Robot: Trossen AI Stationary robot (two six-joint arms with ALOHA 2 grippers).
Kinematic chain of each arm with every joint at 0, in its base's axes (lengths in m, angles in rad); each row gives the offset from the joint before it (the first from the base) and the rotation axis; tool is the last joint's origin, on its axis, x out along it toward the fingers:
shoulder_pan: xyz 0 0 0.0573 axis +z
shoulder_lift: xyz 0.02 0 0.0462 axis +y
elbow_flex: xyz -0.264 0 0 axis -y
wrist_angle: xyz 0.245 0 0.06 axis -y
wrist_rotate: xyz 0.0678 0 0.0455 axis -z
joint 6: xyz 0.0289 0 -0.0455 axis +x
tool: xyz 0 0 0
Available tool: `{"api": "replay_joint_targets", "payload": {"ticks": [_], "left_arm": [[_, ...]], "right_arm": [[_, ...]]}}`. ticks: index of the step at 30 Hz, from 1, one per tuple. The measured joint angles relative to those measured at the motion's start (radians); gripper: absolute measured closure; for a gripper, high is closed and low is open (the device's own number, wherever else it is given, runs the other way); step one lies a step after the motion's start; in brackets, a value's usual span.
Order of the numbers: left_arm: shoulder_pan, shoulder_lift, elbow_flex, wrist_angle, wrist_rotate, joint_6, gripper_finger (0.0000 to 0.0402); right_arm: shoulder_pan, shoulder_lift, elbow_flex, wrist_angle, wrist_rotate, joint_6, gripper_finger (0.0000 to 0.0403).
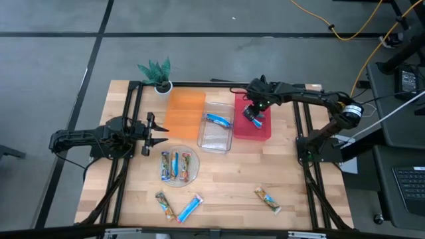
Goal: Pick and place Granola Bars by type
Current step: Put the bottom right yellow granola bar into the orange bin
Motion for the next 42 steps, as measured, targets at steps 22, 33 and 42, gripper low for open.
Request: {"api": "replay_joint_targets", "payload": {"ticks": [22,33,42], "left_arm": [[0.000,0.000,0.000,0.000,0.000,0.000,0.0238],[0.000,0.000,0.000,0.000,0.000,0.000,0.0240],[0.000,0.000,0.000,0.000,0.000,0.000,0.0240]], "right_arm": [[0.428,-0.022,0.198,-0.067,0.164,0.084,0.0257],[0.679,-0.032,0.187,-0.180,0.218,0.299,0.0257],[0.927,-0.032,0.186,-0.279,0.219,0.618,0.0257]]}}
